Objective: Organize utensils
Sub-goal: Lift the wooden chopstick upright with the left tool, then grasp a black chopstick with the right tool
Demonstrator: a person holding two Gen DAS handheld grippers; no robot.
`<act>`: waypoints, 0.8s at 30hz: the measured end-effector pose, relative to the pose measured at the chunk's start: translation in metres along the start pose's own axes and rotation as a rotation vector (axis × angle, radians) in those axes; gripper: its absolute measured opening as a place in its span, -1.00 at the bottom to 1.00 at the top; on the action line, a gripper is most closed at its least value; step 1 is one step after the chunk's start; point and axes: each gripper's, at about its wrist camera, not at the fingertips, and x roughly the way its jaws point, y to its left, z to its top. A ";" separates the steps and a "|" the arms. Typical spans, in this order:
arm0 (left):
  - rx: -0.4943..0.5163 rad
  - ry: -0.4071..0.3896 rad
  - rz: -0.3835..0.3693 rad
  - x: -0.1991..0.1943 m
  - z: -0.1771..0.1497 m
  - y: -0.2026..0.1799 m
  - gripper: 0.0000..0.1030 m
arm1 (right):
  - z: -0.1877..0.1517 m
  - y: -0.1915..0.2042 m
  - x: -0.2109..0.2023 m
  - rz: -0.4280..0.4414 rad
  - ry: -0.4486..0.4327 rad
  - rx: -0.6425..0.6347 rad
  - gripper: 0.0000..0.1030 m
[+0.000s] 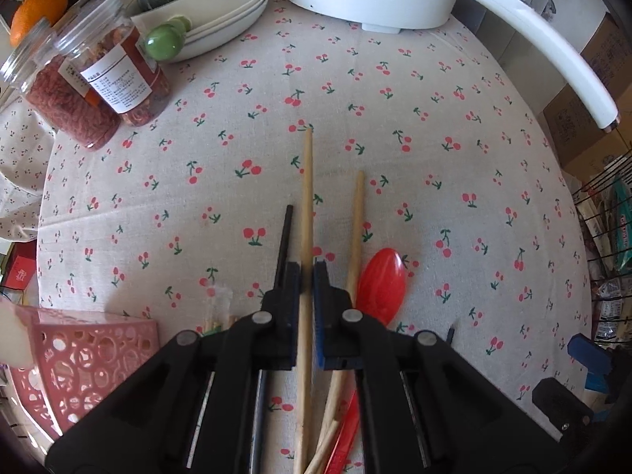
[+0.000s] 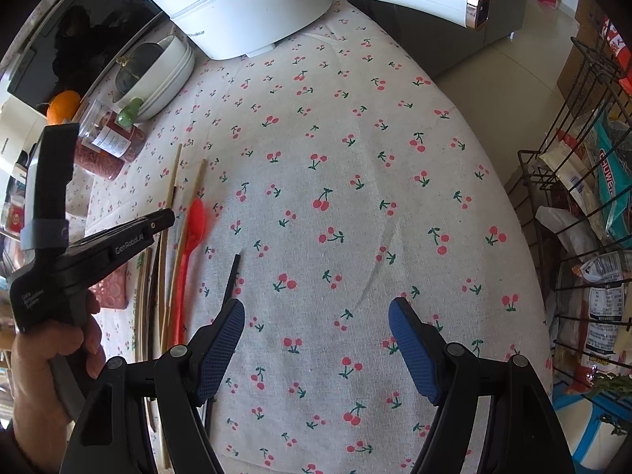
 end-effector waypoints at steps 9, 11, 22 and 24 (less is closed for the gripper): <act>-0.003 -0.182 -0.111 -0.088 -0.044 0.035 -0.86 | -0.001 0.019 0.010 0.024 0.015 -0.013 0.49; -0.020 -0.206 -0.145 -0.103 -0.057 0.046 -0.86 | -0.003 0.026 0.017 0.030 0.031 -0.018 0.49; -0.118 -0.351 -0.258 -0.151 -0.122 0.109 -0.86 | -0.016 0.087 0.055 -0.124 0.059 -0.146 -0.13; -0.141 -0.355 -0.275 -0.149 -0.125 0.116 -0.86 | -0.026 0.104 0.059 -0.228 0.045 -0.211 -0.30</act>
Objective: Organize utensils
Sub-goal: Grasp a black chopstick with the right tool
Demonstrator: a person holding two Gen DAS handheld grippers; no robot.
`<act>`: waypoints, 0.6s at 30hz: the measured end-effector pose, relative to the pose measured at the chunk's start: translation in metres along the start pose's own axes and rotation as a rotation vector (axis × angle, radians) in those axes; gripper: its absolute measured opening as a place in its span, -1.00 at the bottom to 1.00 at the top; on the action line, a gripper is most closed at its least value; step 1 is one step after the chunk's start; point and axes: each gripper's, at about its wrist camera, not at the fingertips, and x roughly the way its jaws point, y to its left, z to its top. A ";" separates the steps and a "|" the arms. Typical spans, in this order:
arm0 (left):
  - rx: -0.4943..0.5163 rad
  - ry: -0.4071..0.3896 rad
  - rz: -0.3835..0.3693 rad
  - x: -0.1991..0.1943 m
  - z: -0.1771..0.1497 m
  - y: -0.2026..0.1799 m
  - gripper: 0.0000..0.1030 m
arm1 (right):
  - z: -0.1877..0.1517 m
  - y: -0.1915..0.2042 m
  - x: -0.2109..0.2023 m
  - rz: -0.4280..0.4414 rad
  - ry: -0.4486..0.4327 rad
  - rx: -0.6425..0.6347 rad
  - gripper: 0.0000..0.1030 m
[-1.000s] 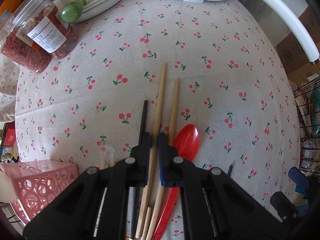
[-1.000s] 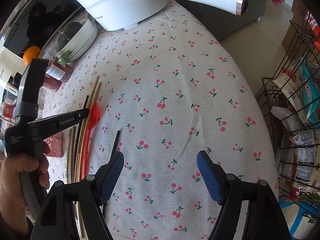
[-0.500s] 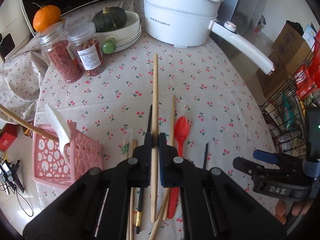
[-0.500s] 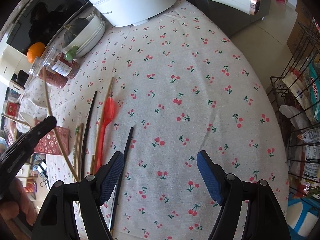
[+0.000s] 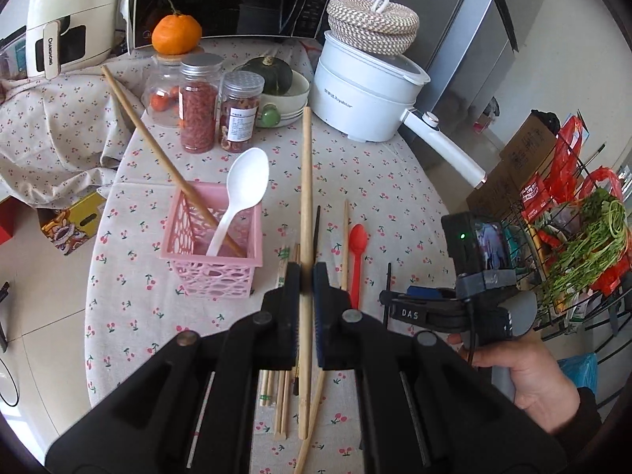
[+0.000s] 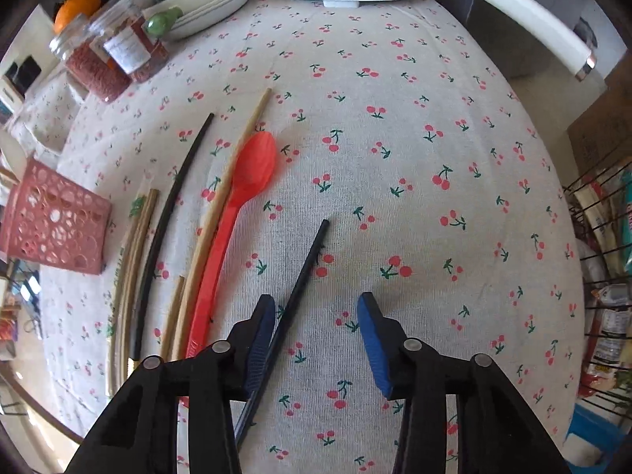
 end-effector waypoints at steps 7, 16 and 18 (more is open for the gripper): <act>-0.044 -0.031 -0.038 -0.014 -0.003 0.013 -0.86 | -0.005 0.012 -0.003 0.018 -0.022 -0.005 -0.83; -0.056 -0.136 -0.042 -0.034 -0.001 0.015 -0.86 | -0.007 -0.016 -0.066 0.270 -0.198 0.091 -0.90; -0.060 -0.159 -0.042 -0.037 0.001 0.015 -0.86 | -0.011 -0.018 -0.088 0.312 -0.259 0.087 -0.90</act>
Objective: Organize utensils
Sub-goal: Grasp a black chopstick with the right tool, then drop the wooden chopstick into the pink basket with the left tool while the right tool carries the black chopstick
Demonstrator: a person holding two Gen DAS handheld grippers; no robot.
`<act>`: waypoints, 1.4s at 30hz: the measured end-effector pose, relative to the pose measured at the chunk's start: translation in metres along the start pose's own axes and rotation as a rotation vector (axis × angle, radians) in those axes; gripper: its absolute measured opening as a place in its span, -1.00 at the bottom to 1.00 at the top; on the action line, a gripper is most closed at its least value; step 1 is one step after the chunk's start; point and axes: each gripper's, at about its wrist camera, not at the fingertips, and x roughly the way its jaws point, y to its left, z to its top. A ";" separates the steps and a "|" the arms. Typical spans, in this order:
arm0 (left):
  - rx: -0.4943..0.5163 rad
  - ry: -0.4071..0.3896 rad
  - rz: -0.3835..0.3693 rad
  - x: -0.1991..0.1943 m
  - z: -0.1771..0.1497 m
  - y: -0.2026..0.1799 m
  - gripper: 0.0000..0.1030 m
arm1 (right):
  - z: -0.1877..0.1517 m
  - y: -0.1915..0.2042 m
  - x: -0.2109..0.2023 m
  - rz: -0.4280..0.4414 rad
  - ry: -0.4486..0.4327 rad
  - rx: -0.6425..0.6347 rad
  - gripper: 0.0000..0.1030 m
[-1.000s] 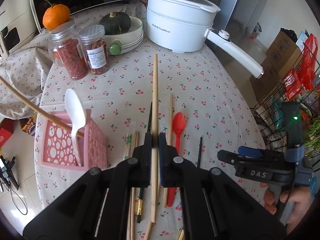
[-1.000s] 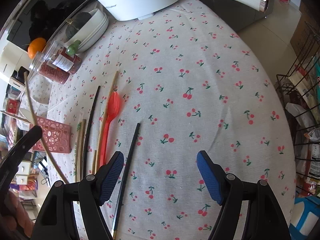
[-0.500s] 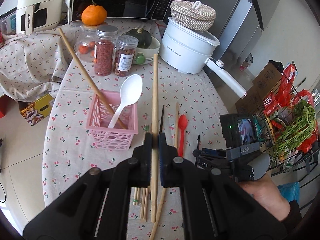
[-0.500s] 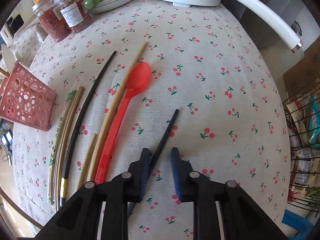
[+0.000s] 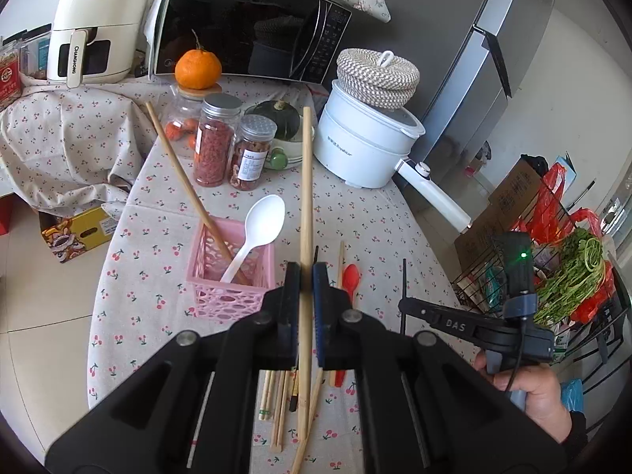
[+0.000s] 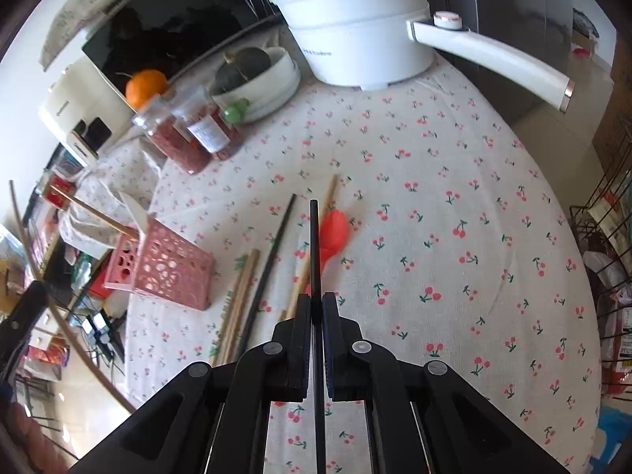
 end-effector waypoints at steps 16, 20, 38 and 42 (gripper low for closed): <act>0.028 -0.175 0.003 -0.024 0.006 -0.015 -0.86 | -0.008 0.035 -0.104 0.143 -0.299 -0.143 -0.90; 0.020 -0.236 0.001 -0.031 0.010 -0.014 -0.86 | -0.005 0.039 -0.117 0.173 -0.347 -0.155 -0.90; 0.030 -0.520 0.203 -0.004 0.030 0.017 -0.86 | 0.013 0.061 -0.123 0.237 -0.427 -0.158 -0.90; 0.043 -0.537 0.226 0.005 0.034 0.020 -0.85 | 0.015 0.068 -0.120 0.245 -0.435 -0.156 -0.90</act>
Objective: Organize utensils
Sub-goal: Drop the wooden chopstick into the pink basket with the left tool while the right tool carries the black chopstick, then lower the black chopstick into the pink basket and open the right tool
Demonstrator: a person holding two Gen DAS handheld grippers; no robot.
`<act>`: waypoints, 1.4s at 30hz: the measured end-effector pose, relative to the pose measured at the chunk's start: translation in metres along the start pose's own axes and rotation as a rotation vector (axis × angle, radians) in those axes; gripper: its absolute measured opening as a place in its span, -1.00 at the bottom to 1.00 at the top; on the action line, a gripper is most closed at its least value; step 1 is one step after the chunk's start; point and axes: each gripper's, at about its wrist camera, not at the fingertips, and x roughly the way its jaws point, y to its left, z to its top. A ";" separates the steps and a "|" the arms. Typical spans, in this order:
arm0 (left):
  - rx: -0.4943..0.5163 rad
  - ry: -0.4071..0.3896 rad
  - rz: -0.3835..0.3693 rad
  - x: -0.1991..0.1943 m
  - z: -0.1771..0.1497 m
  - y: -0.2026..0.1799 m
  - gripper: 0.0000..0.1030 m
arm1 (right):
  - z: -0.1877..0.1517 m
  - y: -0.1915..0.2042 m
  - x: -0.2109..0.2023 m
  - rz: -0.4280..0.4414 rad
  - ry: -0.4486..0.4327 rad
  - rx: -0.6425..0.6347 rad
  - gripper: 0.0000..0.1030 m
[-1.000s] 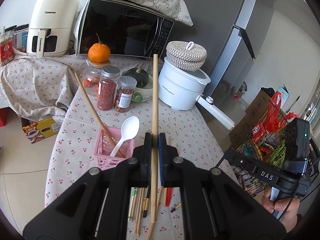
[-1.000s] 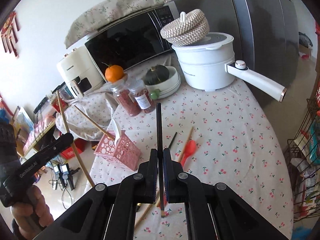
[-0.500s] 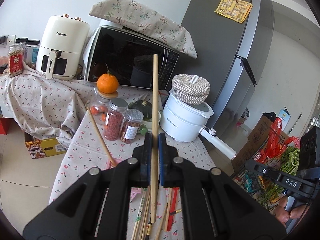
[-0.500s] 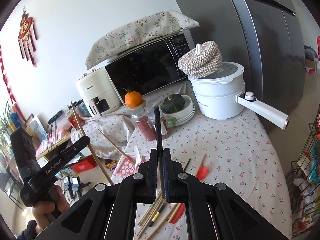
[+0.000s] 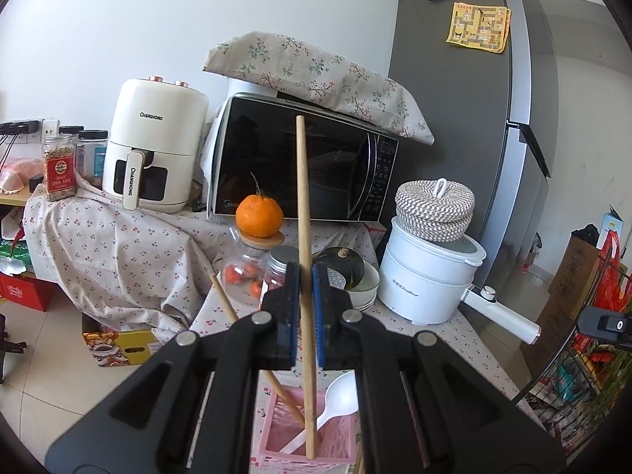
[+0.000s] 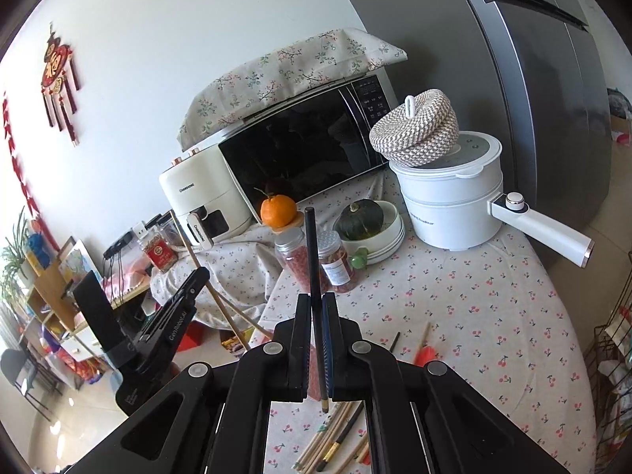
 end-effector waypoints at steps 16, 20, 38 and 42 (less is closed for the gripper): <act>0.019 0.065 0.043 0.041 -0.017 0.005 -0.86 | 0.011 0.013 0.010 0.026 -0.057 0.025 -0.90; 0.025 0.154 0.028 0.052 -0.028 0.005 -0.86 | 0.013 0.013 0.012 0.030 -0.065 0.031 -0.90; -0.024 0.526 0.086 0.003 -0.019 0.036 0.43 | 0.019 0.045 0.026 0.094 -0.141 0.027 -0.90; -0.034 0.601 0.116 0.002 -0.036 0.054 0.43 | 0.020 0.053 0.027 0.093 -0.175 0.016 -0.90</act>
